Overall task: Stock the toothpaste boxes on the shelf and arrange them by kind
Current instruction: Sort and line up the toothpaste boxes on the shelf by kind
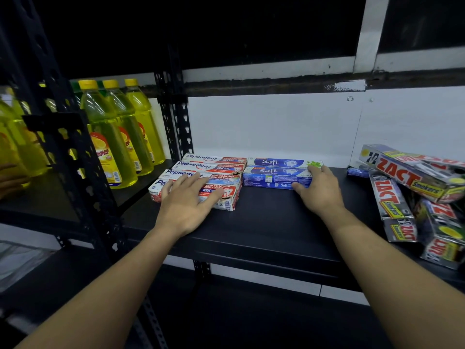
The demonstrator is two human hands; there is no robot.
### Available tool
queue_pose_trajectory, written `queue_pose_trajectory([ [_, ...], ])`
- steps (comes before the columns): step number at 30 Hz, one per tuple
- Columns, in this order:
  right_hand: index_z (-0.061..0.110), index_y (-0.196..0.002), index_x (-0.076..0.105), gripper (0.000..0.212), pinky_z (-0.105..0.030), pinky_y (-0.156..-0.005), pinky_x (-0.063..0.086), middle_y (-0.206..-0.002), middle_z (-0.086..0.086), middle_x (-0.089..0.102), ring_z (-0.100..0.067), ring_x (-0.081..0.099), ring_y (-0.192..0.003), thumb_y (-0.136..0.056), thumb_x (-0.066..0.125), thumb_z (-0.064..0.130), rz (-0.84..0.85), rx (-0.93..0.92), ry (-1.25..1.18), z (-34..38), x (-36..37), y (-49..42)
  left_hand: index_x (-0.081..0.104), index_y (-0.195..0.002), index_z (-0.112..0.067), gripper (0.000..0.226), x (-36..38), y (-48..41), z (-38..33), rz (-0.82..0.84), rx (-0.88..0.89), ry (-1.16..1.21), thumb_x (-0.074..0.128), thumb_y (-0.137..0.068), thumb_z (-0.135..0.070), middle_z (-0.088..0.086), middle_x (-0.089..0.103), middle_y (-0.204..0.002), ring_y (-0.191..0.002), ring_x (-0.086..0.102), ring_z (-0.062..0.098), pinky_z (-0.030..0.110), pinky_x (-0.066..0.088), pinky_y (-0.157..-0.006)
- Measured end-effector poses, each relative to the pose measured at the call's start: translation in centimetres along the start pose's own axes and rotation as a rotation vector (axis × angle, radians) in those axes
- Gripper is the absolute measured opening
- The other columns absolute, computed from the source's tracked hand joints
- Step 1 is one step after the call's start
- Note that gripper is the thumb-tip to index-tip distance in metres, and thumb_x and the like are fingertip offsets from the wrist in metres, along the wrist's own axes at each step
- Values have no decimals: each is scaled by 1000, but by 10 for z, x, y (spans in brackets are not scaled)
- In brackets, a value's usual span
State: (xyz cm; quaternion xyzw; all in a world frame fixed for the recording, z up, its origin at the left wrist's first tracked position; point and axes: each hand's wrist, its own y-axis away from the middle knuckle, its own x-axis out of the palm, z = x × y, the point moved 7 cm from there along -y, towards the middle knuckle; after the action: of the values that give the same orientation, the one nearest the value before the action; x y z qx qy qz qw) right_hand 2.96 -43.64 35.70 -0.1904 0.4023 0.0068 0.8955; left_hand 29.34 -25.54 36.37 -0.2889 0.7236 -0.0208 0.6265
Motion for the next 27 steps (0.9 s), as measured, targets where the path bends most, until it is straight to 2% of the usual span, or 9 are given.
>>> queue_pose_trajectory([
  [9,13,-148,40,71,-39,-112,32,-157,-11,26,-34,31,-141,-87,67,39,18,11,-3,-1,2,0,42,-148,-36,76,0,0,0,-3,1,3,23,-89,-80,-8,31,-160,-150,18,15,42,3,-121],
  [14,15,-149,36,74,-43,-120,21,-160,-12,20,-39,20,-144,-85,65,39,-16,0,48,3,-3,8,42,-149,-35,77,-1,0,0,-10,9,12,23,-89,-80,-7,31,-161,-150,18,16,43,3,-121],
  [20,15,-142,47,60,-41,-116,29,-157,-8,28,-32,22,-144,-86,64,27,-63,-154,19,25,-28,47,45,-147,-35,81,-6,3,-9,-20,77,0,19,-86,-81,-8,34,-159,-150,19,16,46,3,-121],
  [23,18,-140,49,55,-39,-116,29,-157,-5,29,-27,22,-145,-87,63,29,-18,-215,53,35,-52,67,55,-138,-32,70,-21,12,-21,-160,191,-70,23,-91,-73,-7,51,-147,-144,33,17,48,11,-118],
  [27,15,-125,60,46,-36,-106,38,-137,-8,54,-33,47,-129,-83,61,31,-92,-355,88,44,-108,88,64,-124,-28,51,-36,30,-60,-335,309,-21,37,-95,-60,-7,65,-127,-128,48,19,45,24,-107],
])
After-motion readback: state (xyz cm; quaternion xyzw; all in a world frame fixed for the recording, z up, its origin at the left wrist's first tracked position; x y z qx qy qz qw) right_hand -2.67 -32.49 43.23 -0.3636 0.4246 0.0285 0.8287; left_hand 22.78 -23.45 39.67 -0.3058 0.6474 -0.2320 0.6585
